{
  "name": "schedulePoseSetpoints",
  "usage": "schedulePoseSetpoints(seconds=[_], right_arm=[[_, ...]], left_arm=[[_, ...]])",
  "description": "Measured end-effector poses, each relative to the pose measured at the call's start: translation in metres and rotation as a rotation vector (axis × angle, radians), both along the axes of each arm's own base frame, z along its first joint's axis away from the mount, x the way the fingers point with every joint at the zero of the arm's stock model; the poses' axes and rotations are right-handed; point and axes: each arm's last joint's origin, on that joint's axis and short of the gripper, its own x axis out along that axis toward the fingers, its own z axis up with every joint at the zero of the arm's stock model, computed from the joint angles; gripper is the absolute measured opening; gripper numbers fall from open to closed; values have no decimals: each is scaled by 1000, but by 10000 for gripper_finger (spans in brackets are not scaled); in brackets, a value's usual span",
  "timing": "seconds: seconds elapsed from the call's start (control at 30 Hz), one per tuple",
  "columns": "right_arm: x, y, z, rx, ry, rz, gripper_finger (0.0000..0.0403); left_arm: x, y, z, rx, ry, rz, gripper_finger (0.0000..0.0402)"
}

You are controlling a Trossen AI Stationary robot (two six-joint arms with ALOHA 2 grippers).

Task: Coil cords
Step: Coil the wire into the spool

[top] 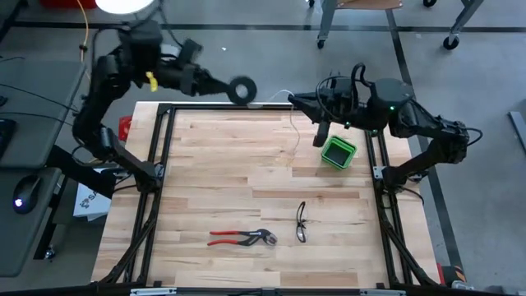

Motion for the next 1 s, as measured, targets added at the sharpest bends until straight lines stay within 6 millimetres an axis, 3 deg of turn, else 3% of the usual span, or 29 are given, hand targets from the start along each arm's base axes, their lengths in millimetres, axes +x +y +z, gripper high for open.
schedulePoseSetpoints(seconds=[0.27,0.6,0.8,1.0], right_arm=[[5,-9,0,-8,-15,46,0],[8,-10,0,-18,-29,137,0],[8,-8,2,-27,-49,211,0],[7,-7,3,-26,-61,257,0]], left_arm=[[65,-11,-27,-160,72,-294,0],[136,-17,-19,-269,-239,-585,0],[158,-12,-15,-250,-477,-612,0],[166,-2,-13,-160,-727,-490,0]])
